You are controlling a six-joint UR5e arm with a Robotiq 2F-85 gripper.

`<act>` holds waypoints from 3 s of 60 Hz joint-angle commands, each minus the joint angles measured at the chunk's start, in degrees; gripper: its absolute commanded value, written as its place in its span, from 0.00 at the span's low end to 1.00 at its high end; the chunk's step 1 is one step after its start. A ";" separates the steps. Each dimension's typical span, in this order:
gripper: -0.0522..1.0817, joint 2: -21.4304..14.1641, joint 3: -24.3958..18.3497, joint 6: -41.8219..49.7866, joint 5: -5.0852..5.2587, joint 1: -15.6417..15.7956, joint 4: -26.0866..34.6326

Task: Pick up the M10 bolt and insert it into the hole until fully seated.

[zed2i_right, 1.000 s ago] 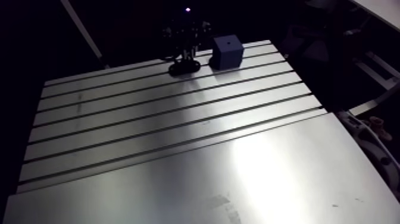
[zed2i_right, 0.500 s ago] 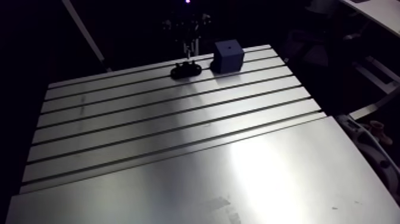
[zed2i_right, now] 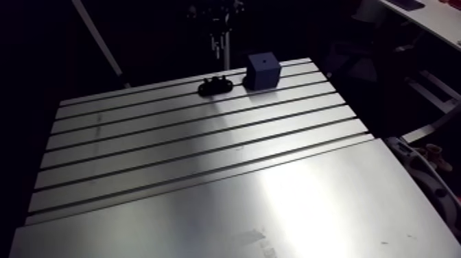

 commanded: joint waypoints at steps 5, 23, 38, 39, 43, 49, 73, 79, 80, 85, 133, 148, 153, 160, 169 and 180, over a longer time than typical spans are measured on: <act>0.99 0.70 -8.06 2.10 -0.92 -1.30 13.42; 1.00 4.30 -13.37 3.86 -4.03 -4.84 18.41; 1.00 5.36 -15.18 3.95 -4.13 -5.24 21.16; 1.00 5.36 -15.18 3.95 -4.13 -5.24 21.16; 1.00 5.46 -15.54 3.95 -4.13 -5.33 21.68; 1.00 5.55 -16.33 3.95 -4.28 -5.65 22.88; 1.00 8.08 -18.41 3.86 -6.94 -6.88 26.21; 1.00 9.02 -19.19 3.70 -7.27 -7.00 26.37; 1.00 9.02 -19.19 3.70 -7.27 -7.00 26.37; 1.00 9.64 -19.85 3.38 -7.94 -7.00 26.82; 1.00 11.35 -22.15 2.98 -4.43 -7.87 29.03; 1.00 11.35 -22.42 2.89 -4.64 -7.97 28.94; 1.00 11.35 -22.58 2.81 -4.74 -8.38 29.01; 1.00 11.75 -22.76 2.81 -4.66 -8.74 29.03; 1.00 12.14 -22.68 2.81 -4.66 -9.02 29.03; 1.00 12.14 -22.50 2.81 -4.48 -8.94 29.03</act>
